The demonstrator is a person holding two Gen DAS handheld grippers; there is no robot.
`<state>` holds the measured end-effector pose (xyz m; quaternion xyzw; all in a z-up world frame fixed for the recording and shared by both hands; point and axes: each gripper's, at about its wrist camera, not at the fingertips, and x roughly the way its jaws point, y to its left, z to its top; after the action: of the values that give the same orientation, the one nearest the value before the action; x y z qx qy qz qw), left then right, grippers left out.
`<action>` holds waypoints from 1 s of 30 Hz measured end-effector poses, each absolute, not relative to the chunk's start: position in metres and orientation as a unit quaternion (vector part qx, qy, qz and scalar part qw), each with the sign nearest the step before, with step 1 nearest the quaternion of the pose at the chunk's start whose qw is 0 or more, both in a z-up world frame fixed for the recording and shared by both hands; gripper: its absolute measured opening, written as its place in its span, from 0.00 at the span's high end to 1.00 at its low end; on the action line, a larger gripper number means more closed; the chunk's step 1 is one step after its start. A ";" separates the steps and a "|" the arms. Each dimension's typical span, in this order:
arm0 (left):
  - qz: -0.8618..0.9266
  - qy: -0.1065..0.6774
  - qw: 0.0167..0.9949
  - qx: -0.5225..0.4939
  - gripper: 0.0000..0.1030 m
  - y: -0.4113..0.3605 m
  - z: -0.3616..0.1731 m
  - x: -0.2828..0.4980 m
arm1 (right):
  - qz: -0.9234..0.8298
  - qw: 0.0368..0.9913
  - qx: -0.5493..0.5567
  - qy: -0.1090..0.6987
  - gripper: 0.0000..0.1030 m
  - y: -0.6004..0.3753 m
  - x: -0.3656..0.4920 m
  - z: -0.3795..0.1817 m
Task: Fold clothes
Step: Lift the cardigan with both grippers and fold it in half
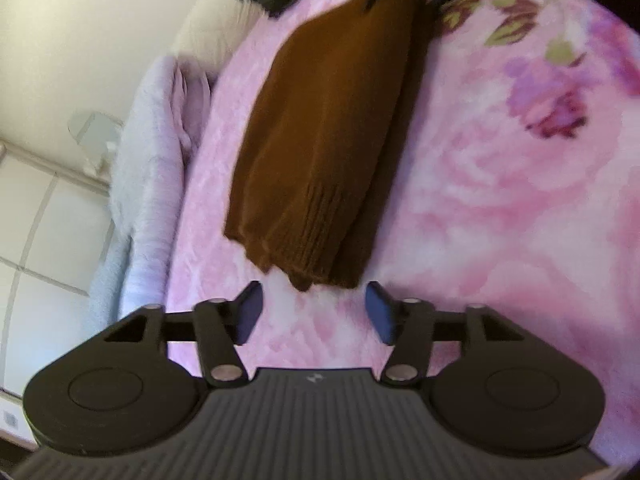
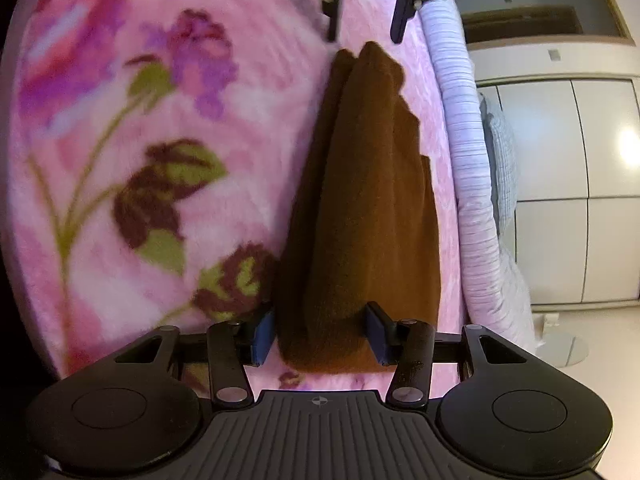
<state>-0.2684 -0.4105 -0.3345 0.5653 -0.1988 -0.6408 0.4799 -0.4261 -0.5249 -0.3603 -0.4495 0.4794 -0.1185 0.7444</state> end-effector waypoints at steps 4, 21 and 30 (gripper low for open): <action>-0.644 -0.244 0.459 0.561 0.33 -0.403 -0.337 -0.289 | -0.124 0.779 -0.404 0.464 0.70 -0.541 -0.422 -0.340; -0.606 -0.236 0.465 0.601 0.80 -0.476 -0.348 -0.317 | -0.133 0.825 -0.332 0.437 0.64 -0.565 -0.418 -0.308; -0.613 -0.215 0.495 0.578 0.81 -0.504 -0.297 -0.291 | -0.143 0.794 -0.401 0.434 0.72 -0.567 -0.393 -0.337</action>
<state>-0.2914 -0.5042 -0.2968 0.5776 -0.2145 -0.6127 0.4949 -0.3934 -0.5674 -0.3368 -0.4011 0.4342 -0.1428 0.7939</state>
